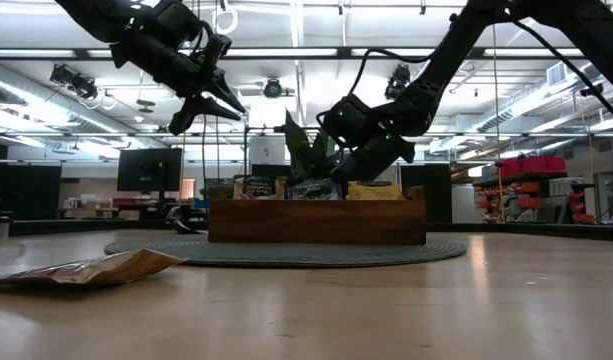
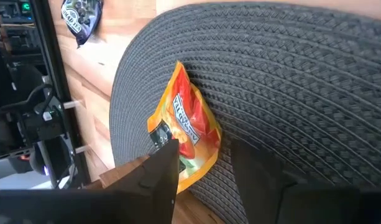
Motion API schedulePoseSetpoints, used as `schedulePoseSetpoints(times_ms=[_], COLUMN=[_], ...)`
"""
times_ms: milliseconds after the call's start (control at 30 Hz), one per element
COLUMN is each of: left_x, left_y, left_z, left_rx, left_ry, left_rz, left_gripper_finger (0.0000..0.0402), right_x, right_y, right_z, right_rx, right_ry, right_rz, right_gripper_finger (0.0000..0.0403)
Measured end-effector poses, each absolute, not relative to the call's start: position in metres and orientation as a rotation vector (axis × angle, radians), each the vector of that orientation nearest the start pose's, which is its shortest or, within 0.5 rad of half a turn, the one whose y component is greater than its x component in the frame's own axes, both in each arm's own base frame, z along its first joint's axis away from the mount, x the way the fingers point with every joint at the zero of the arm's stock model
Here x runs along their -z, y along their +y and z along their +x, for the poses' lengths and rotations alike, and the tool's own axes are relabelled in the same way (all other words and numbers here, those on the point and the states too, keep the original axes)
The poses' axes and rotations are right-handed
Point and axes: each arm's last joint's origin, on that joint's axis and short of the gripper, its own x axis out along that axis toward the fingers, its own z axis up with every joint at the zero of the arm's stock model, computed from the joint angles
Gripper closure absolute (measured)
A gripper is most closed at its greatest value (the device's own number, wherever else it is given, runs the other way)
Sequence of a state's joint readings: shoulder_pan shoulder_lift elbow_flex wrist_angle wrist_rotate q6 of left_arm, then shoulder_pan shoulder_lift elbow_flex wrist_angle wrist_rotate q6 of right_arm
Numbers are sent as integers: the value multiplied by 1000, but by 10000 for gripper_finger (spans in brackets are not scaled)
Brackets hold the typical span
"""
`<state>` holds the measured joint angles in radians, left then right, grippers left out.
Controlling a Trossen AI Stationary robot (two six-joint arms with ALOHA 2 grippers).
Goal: Pick & Place Tea
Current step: Put the yellow tea bag into the right section of the wooden organizer
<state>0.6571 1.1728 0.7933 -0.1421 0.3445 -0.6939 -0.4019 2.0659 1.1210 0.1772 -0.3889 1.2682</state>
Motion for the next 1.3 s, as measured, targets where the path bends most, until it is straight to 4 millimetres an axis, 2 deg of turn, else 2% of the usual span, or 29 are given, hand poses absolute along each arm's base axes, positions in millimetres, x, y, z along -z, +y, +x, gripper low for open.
schedulePoseSetpoints(times_ms=[200,433,667,1000,1300], left_x=[-264,-264,-264,-265,-271], left_y=[145,145,145,145,145], left_z=[204,204,204,204,203], left_rx=[-459,-458,-458,-457,-469], left_ry=[341,343,342,339,277], left_rz=[-924,-919,-918,-921,-964], left_gripper_finger=[330,330,330,330,330], right_x=[-106,-106,-113,-169,-217], right_y=[-149,-148,-150,-148,-130], right_z=[377,377,376,371,364], right_rx=[472,454,457,425,430], right_ry=[625,637,608,455,344], right_rz=[1505,1445,1397,1282,1164], right_gripper_finger=[292,392,400,402,402])
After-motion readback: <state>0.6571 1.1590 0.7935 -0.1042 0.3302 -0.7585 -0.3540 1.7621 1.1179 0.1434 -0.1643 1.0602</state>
